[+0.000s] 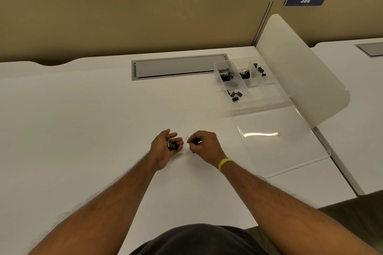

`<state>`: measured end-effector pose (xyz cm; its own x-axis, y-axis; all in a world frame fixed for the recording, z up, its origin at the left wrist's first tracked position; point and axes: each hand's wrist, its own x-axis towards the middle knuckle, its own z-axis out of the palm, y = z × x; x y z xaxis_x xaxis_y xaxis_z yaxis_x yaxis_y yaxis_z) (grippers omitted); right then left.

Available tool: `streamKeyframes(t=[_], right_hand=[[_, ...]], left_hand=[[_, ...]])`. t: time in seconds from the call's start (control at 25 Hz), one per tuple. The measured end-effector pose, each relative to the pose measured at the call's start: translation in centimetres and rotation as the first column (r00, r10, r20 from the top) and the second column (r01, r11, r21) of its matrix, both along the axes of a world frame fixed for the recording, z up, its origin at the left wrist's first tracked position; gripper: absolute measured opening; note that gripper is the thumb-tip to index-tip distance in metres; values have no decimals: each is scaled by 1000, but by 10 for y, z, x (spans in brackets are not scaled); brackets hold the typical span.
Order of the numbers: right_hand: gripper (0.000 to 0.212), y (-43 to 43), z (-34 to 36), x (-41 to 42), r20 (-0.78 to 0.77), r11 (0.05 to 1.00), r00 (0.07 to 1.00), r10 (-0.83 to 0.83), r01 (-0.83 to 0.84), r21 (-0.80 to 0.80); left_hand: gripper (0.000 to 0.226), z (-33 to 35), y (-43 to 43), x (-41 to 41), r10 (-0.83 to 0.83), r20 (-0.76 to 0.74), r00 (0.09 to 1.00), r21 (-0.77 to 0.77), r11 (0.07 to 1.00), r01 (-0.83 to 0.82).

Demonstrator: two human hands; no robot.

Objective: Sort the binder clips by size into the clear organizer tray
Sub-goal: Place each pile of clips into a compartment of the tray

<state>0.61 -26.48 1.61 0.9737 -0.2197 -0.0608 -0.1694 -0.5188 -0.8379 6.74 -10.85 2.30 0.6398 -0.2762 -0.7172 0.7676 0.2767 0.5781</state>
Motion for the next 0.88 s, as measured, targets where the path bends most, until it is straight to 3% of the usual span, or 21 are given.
streamKeyframes(t=[0.08,0.16,0.28,0.4,0.48,0.6,0.72,0.8,0.88], right_hand=[[12,5,8,1,32,992,999,-12,8,126],[11,10,14,2,52,987,998,46,-53,149],[18,12,16,0,92,994,992,92,-97,50],[22,-1,2,-2,121,997,993,-5,14,-78],[27,-13,-8,-6,-32,976,998,51,-57,-212],[32,-19,-14,-12,-250,835,938,238,-330,-440],[25,-11,-17,-13,-209,714,920,332,-390,-582],[23,-7,-17,-11,-205,685,917,341,-392,-615],[18,-8,-18,-10,-177,731,935,309,-352,-584]], left_hand=[[35,-1,-7,-2,-26,8,1000,-9,1000,26],[42,-2,-15,-5,-87,30,996,-23,996,88],[41,1,-21,-8,-103,29,994,-43,994,105],[32,2,-20,-7,-52,-2,999,-45,998,52],[30,1,-17,-6,-24,-20,1000,-40,999,23],[28,1,-14,-5,-5,-29,1000,-19,1000,4],[28,-1,-11,-3,1,-28,1000,-15,1000,-1],[28,-1,-12,-3,0,-24,1000,-6,1000,0],[28,0,-13,-3,-1,-19,1000,-1,1000,1]])
